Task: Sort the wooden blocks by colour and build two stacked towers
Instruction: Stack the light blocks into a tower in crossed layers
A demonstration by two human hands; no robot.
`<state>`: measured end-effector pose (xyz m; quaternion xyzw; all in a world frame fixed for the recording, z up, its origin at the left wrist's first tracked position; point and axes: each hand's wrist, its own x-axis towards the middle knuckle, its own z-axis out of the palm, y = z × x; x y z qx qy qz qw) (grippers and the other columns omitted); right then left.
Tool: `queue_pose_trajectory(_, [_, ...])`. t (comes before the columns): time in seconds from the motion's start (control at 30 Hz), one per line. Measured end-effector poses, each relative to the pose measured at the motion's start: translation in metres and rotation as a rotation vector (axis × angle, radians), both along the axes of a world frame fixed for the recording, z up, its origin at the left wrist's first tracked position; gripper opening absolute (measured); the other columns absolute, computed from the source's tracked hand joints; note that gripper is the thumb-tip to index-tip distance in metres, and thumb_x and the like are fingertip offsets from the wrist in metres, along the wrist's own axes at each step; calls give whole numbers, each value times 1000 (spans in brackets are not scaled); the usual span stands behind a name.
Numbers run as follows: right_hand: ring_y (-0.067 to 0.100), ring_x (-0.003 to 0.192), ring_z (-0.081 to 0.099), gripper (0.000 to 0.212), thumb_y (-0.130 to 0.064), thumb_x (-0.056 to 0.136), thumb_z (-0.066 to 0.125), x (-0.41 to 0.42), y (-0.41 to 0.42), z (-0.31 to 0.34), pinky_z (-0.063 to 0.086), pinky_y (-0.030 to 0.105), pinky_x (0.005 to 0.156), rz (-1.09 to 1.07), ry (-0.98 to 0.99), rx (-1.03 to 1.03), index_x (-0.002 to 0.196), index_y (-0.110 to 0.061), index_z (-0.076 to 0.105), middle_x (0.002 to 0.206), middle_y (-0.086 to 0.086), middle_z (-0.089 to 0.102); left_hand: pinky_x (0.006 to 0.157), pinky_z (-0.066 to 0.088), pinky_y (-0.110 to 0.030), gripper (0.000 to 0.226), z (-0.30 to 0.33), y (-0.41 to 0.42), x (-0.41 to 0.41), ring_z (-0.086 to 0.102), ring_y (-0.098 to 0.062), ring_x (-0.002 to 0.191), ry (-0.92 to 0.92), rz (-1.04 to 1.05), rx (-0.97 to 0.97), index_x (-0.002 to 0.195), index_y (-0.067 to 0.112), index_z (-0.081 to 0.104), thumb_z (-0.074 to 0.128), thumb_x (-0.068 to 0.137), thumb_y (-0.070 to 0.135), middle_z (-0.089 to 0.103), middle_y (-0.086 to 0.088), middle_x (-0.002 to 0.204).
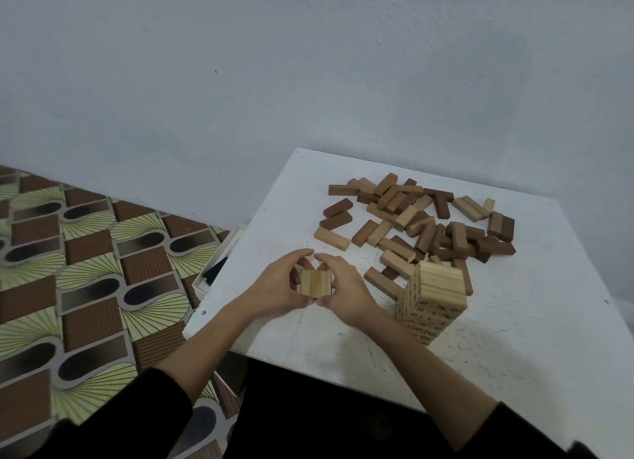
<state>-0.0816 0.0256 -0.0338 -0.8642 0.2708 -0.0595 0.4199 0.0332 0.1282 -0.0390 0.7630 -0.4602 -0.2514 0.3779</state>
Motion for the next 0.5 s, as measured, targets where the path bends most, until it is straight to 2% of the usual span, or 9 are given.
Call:
queue_pose_trajectory(0.07, [25, 116, 43, 71, -2, 77, 70, 2, 2, 6, 45, 37, 94, -3, -11, -45, 140, -18, 40, 128, 3, 47, 66, 44, -8, 77, 5, 1, 0, 52, -8, 77, 13, 24, -26, 134, 17, 44, 82, 69, 8, 55, 10, 107])
queue_pose_trajectory(0.13, [25, 121, 39, 65, 0, 81, 64, 4, 2, 18, 36, 28, 98, 3, -51, -132, 139, -16, 40, 132, 5, 46, 68, 47, -14, 76, 17, 2, 2, 50, -9, 75, 35, 50, -97, 134, 15, 46, 82, 68, 4, 56, 12, 105])
queue_pose_trajectory(0.2, [23, 124, 35, 62, 0, 84, 60, 6, 2, 37, 24, 19, 93, 25, -89, -251, 140, -12, 38, 135, 6, 44, 75, 50, -25, 77, 31, 1, 5, 52, -16, 79, 32, 57, -171, 132, 18, 46, 81, 66, 0, 57, 12, 106])
queue_pose_trajectory(0.27, [22, 123, 36, 64, 3, 82, 60, 8, 0, 58, 19, 19, 86, 23, -144, -355, 140, -11, 37, 133, 6, 45, 84, 50, -26, 81, 48, 1, 6, 54, -17, 89, 7, 65, -234, 132, 25, 45, 83, 65, 1, 58, 13, 107])
queue_pose_trajectory(0.37, [23, 120, 37, 70, 4, 79, 64, 4, -3, 90, 22, 19, 86, 0, -210, -366, 141, -15, 36, 131, 5, 46, 99, 38, -15, 81, 76, -1, 4, 52, -8, 108, -34, 59, -309, 134, 26, 44, 82, 67, 3, 59, 16, 110])
queue_pose_trajectory(0.43, [22, 119, 38, 73, 0, 77, 70, -5, -7, 112, 30, 25, 97, 13, -242, -337, 140, -17, 38, 130, 5, 47, 103, 36, -15, 80, 94, -5, -1, 53, -7, 111, -16, 37, -362, 136, 21, 44, 81, 68, 1, 61, 9, 113])
queue_pose_trajectory(0.5, [18, 115, 42, 77, -5, 72, 76, -18, -13, 131, 38, 29, 97, 31, -281, -295, 139, -19, 40, 125, 2, 50, 103, 38, -17, 82, 107, -11, -7, 55, -6, 110, 21, 22, -400, 136, 19, 44, 81, 67, -2, 61, 4, 114])
